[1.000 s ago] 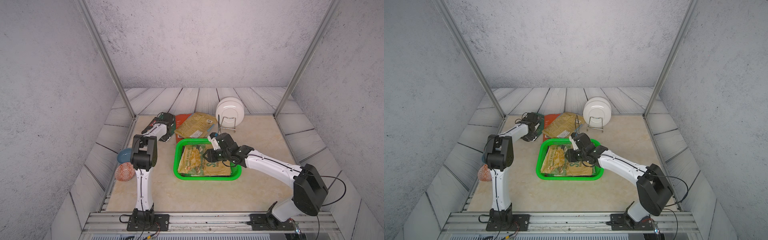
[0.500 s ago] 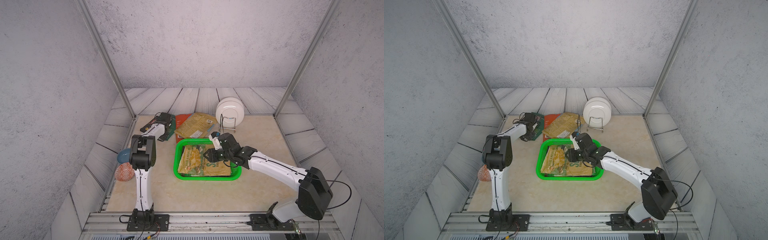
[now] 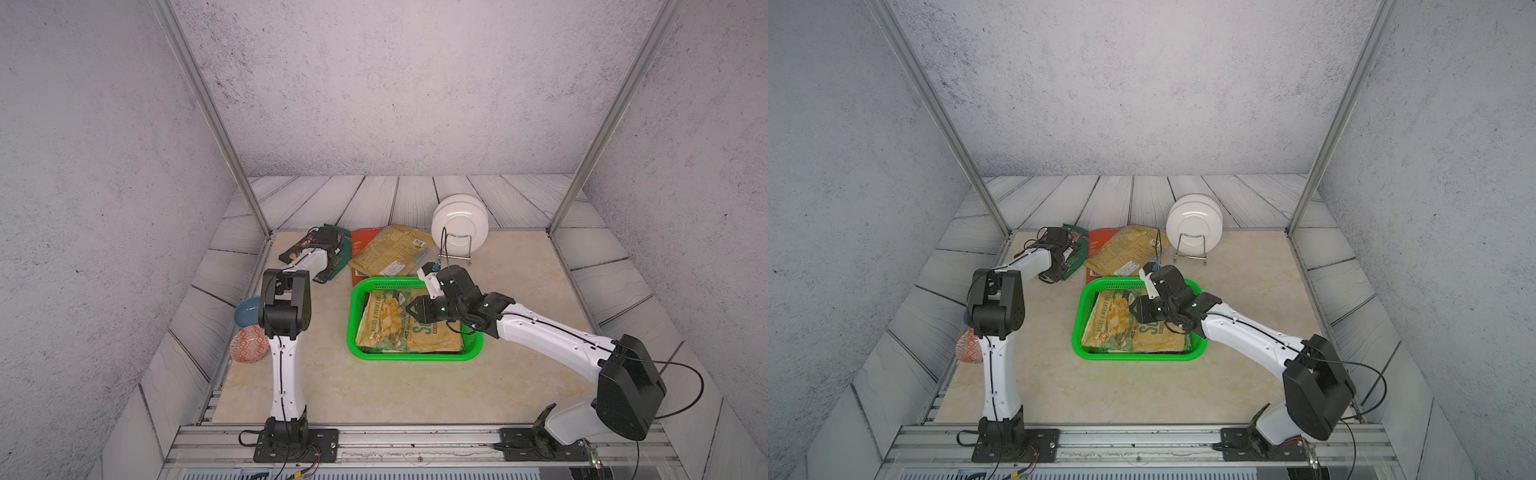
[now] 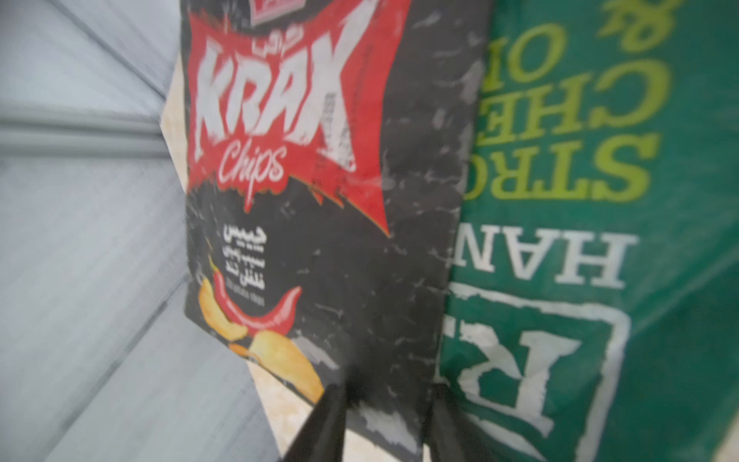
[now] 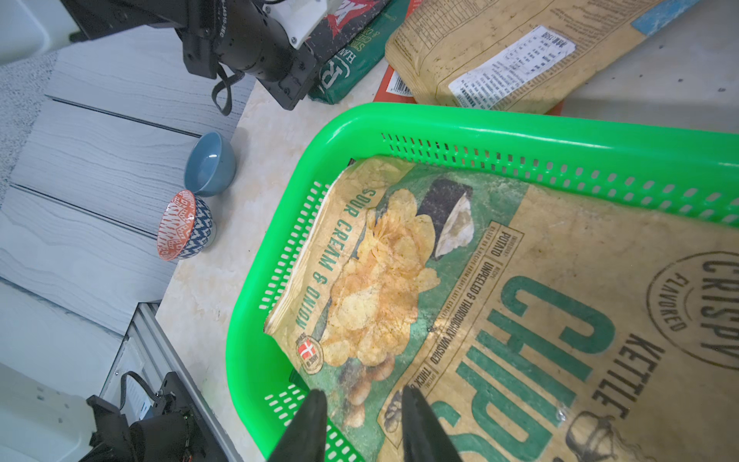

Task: Put the potato chips into the basket
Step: Pick up the potato chip from the center of the board.

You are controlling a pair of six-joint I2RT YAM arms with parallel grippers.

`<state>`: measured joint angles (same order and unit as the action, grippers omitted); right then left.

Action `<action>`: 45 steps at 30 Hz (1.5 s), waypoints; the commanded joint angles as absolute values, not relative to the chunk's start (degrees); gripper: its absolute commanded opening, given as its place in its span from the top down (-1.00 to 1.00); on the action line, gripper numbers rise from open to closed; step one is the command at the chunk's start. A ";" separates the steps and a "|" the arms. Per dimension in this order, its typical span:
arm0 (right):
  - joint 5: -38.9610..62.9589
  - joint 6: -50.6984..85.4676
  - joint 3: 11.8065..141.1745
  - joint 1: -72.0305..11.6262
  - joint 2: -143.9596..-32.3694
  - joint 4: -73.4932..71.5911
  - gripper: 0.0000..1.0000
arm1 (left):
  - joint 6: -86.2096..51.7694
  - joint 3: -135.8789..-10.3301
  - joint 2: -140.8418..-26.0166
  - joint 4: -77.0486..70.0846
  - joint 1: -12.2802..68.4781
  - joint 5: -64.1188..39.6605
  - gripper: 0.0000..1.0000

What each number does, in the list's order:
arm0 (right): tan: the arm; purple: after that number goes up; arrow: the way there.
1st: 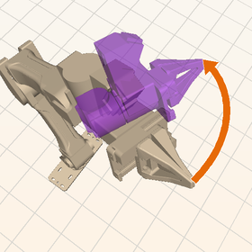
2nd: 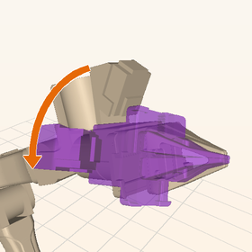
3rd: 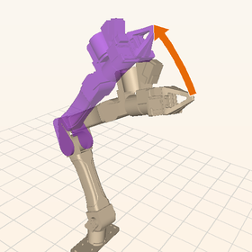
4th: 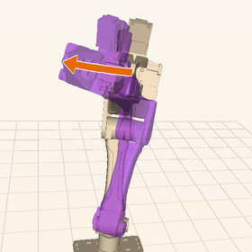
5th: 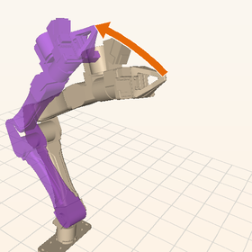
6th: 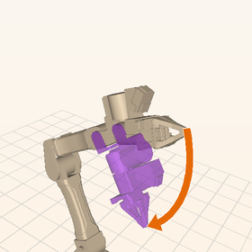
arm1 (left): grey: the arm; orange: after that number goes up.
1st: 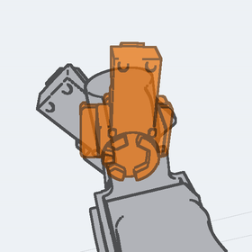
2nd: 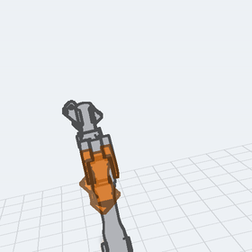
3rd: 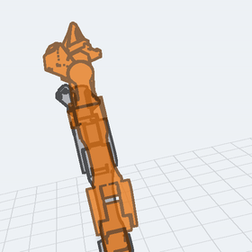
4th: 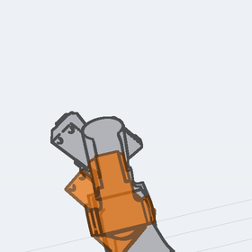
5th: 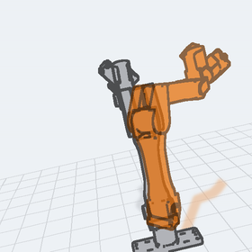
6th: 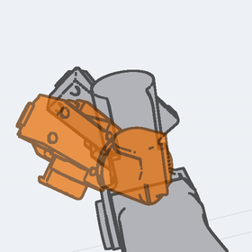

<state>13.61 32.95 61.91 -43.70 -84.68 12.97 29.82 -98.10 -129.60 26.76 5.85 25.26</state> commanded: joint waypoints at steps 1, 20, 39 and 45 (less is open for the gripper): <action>14.70 33.21 61.52 -43.70 -82.08 12.15 0.30 | 29.79 -97.20 -130.37 27.67 4.35 25.40 0.43; 13.59 32.84 60.74 -43.74 -79.13 12.37 0.31 | 33.39 -87.21 -115.12 19.30 2.92 28.06 1.00; 11.32 31.68 58.18 -43.81 -74.20 11.63 0.31 | 28.10 -86.94 -96.03 32.88 3.03 16.10 1.00; 9.37 31.44 57.76 -43.73 -72.19 12.44 0.32 | 25.57 -89.01 -90.69 39.01 4.13 8.15 1.00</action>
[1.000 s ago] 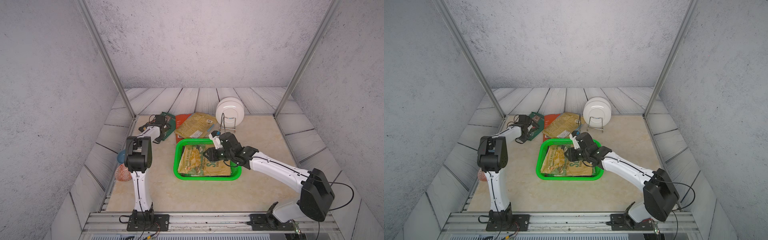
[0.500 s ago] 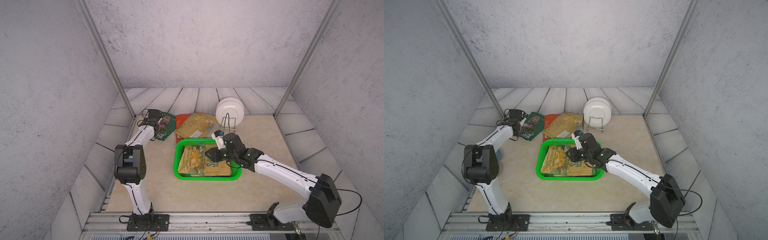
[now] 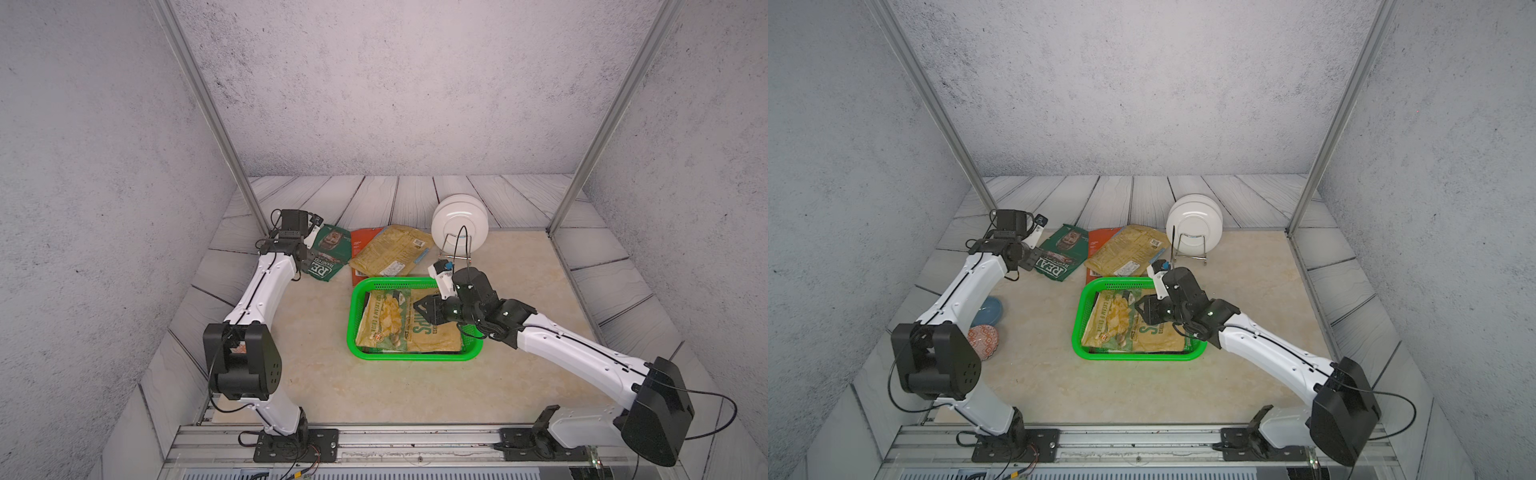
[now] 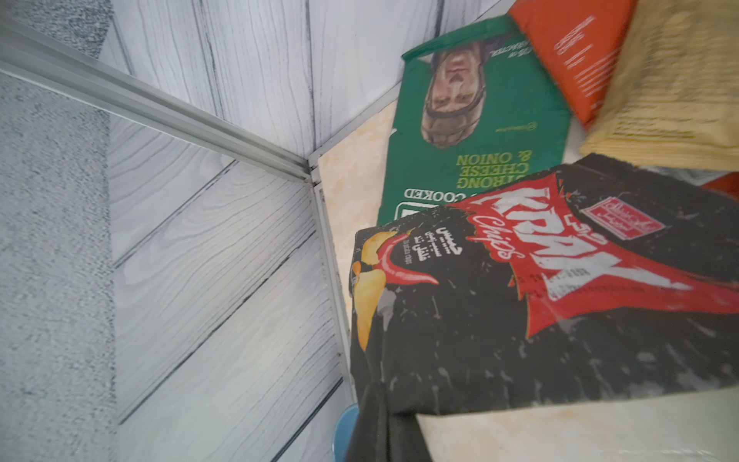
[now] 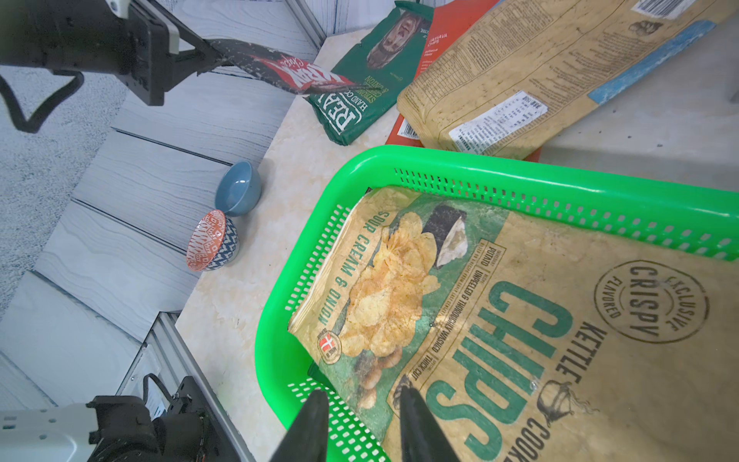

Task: Put the potato chips into the basket
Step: Pick up the potato chip from the center of the board, then place the potato chip in the basket.

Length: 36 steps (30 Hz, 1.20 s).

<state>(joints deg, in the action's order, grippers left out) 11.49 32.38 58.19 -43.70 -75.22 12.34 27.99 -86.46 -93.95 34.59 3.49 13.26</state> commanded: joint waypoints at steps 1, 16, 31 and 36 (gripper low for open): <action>8.31 31.34 57.70 -43.68 -71.47 13.10 0.31 | 25.17 -89.64 -89.79 40.41 4.72 7.39 1.00; -14.65 32.16 56.43 -42.55 -56.15 29.51 0.32 | 18.45 -92.99 -80.68 55.18 27.11 7.13 1.00; -29.03 37.82 50.68 -42.07 -39.77 36.17 0.32 | 7.43 -93.69 -88.62 49.21 50.17 12.39 1.00; -28.24 37.49 50.02 -42.06 -38.39 36.51 0.32 | 3.68 -93.06 -91.55 44.07 54.14 15.95 1.00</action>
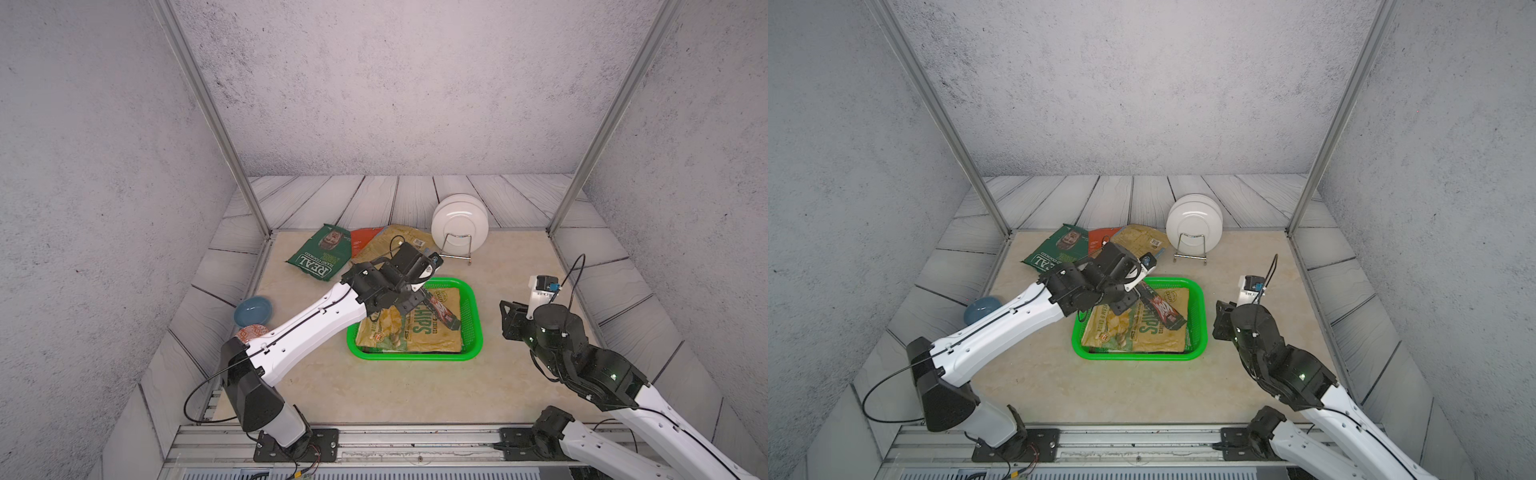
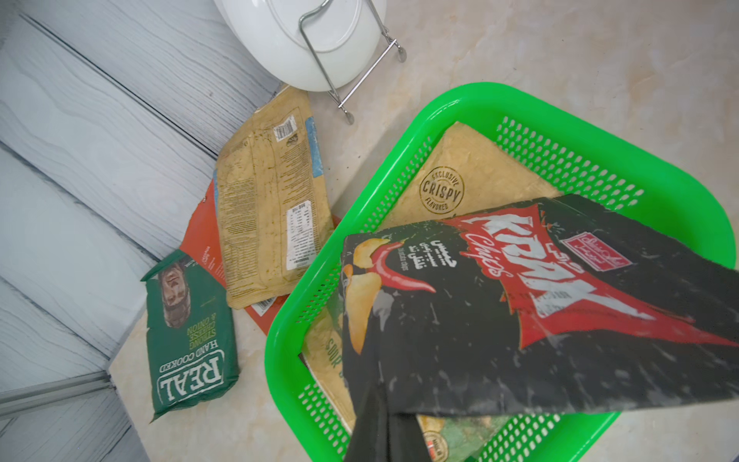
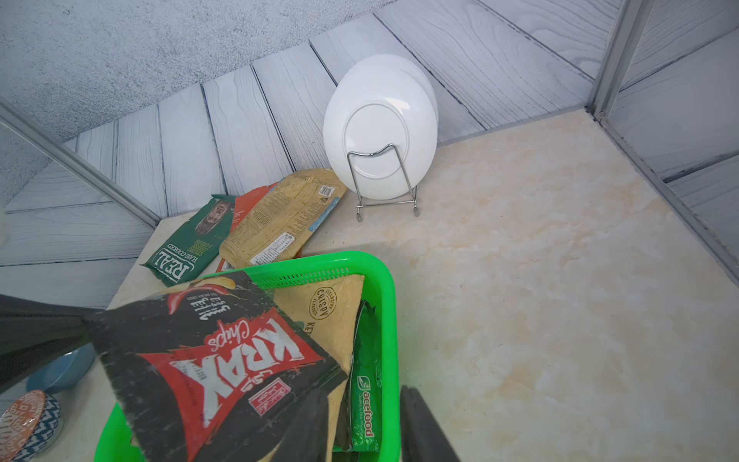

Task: Put the potato chips into the basket
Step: Place the potato chip in the basket.

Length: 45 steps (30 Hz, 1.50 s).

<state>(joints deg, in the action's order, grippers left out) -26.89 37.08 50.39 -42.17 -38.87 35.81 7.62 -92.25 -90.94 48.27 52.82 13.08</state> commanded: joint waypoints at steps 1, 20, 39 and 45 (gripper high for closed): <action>-27.24 36.87 49.89 -42.01 -38.56 36.06 0.31 | 2.97 -92.67 -91.96 42.89 54.55 16.36 1.00; -15.47 35.59 49.10 -42.01 -46.58 31.21 0.31 | 4.24 -81.52 -92.47 43.43 56.29 5.31 0.82; 5.37 39.25 48.49 -42.01 -68.07 20.51 0.23 | 19.93 -74.01 -77.60 54.60 48.85 -11.15 -0.49; 6.94 38.20 51.33 -42.09 -73.54 18.91 0.23 | 16.41 -77.56 -79.41 50.86 34.64 -9.05 -0.47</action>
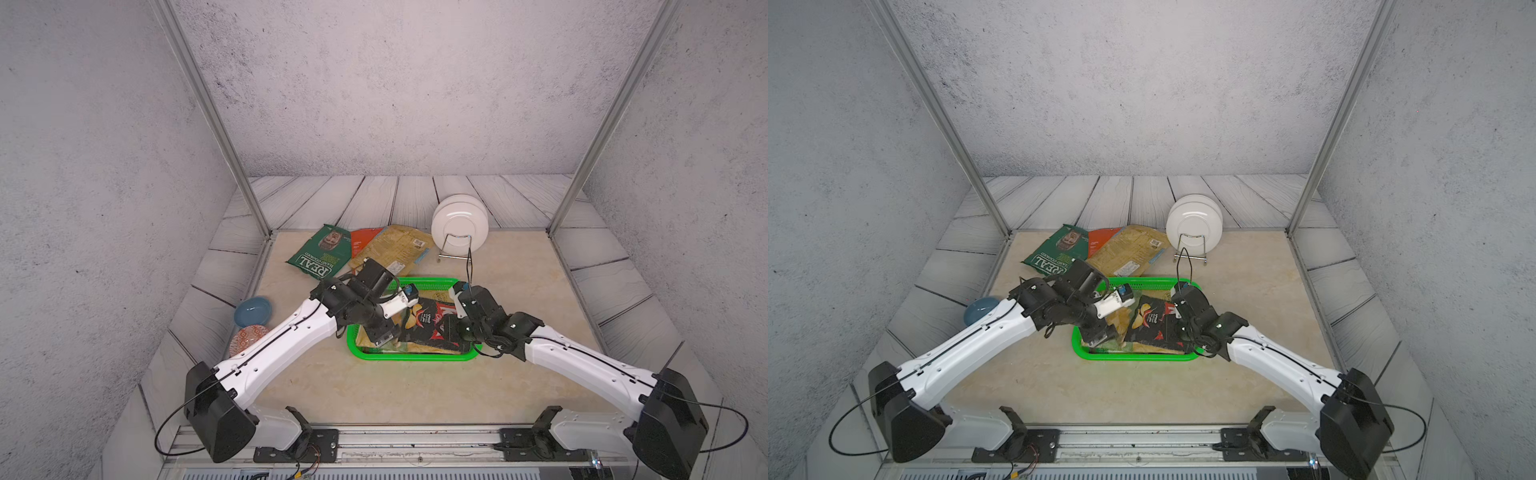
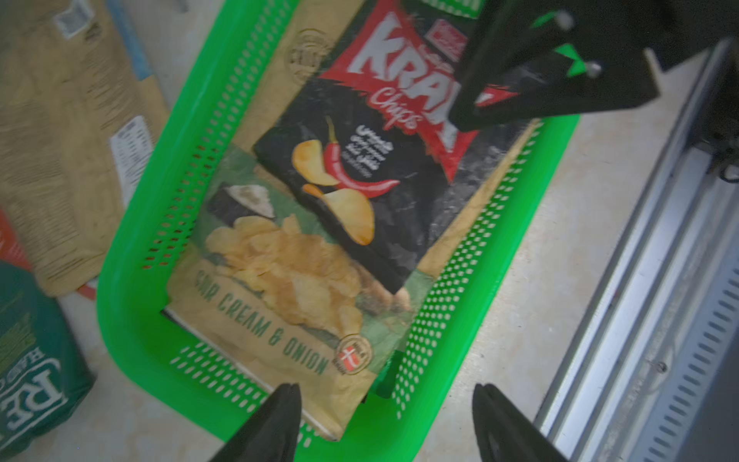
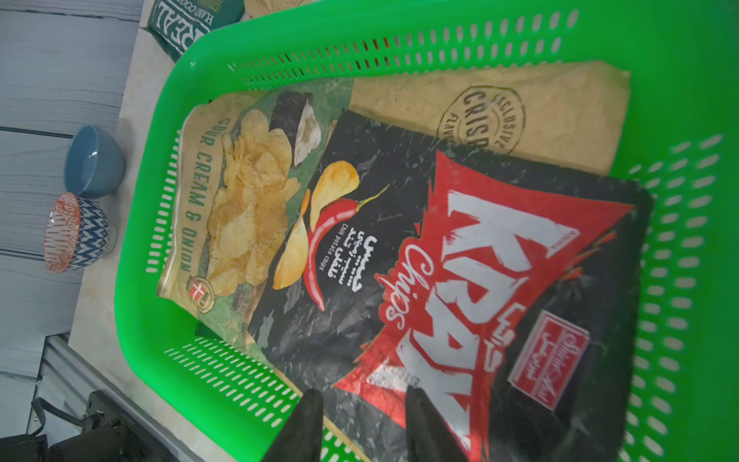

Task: Put the potato chips into the basket
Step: Place the potato chip in the basket.

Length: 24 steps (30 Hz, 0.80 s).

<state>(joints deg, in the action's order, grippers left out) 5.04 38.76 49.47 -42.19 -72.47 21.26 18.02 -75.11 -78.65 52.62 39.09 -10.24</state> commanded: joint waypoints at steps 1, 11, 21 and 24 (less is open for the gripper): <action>6.78 38.19 51.31 -42.02 -73.65 18.32 0.23 | 15.49 -78.12 -80.12 49.60 31.92 -8.81 -0.47; 3.86 35.80 50.77 -42.07 -69.81 12.75 0.24 | 13.44 -84.38 -95.78 40.21 17.05 1.67 -0.47; 3.44 34.19 51.50 -42.06 -68.65 13.43 0.24 | 8.73 -106.61 -119.27 49.76 10.50 -7.67 -0.46; 3.62 34.33 51.41 -42.04 -68.61 13.28 0.24 | 7.93 -113.20 -125.41 51.56 9.04 -11.37 -0.45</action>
